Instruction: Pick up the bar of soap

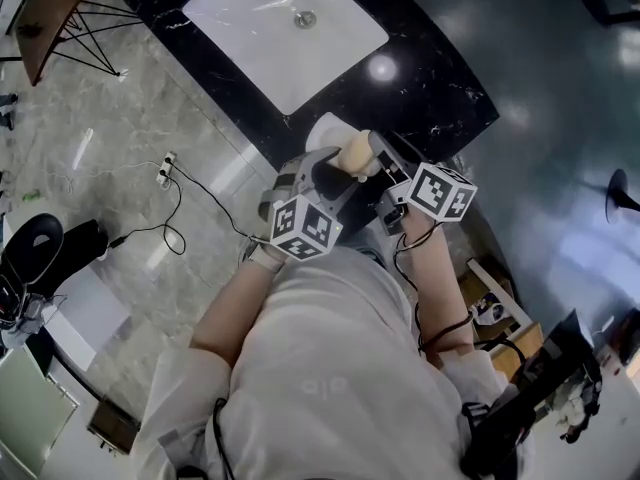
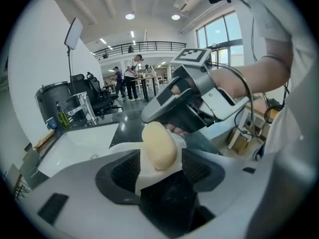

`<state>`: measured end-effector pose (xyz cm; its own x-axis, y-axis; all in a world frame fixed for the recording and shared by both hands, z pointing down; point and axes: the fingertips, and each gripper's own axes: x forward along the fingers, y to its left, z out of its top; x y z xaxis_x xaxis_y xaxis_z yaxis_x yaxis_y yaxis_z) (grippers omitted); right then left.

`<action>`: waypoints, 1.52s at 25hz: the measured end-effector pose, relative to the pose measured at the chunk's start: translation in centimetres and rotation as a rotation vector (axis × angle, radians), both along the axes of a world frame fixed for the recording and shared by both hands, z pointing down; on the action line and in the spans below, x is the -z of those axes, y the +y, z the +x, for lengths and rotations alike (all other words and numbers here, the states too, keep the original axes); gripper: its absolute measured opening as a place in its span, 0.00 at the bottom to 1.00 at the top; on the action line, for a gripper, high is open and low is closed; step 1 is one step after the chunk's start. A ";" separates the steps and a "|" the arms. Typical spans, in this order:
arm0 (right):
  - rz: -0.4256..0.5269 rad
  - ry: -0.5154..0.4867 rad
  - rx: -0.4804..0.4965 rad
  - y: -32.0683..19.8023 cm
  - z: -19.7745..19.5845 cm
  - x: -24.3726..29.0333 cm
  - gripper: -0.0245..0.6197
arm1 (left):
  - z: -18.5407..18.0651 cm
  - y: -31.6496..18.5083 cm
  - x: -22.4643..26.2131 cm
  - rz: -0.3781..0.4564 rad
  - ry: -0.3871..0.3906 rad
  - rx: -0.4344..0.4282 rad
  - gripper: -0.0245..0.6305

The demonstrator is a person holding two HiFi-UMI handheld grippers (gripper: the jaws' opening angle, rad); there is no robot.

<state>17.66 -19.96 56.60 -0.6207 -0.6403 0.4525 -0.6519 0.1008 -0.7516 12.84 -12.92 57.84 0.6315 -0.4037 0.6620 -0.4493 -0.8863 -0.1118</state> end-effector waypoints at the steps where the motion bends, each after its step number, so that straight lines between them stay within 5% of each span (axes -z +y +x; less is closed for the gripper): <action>1: -0.002 -0.002 0.004 -0.1 -0.1 0.0 0.28 | -0.1 -0.1 -0.2 0.011 -0.019 -0.008 0.44; 10: -0.024 0.041 0.049 -0.5 -1.0 0.0 0.28 | 0.2 -0.2 -1.5 0.070 -0.136 -0.044 0.43; 14: -0.036 0.086 0.089 -0.5 -1.4 -0.3 0.28 | 0.5 0.3 -2.4 0.073 -0.186 -0.072 0.33; 27: -0.034 0.272 0.207 0.1 -2.5 -1.4 0.27 | 0.7 0.3 -2.9 0.071 -0.203 -0.077 0.30; 38: -0.022 0.299 0.190 0.7 -2.9 -0.6 0.27 | 0.1 0.6 -2.2 0.135 -0.237 -0.077 0.27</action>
<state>14.75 -19.24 57.19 -0.5661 -0.5141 0.6444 -0.8144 0.2273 -0.5340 12.99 -12.34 60.09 0.4982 -0.4546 0.7384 -0.3283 -0.8871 -0.3246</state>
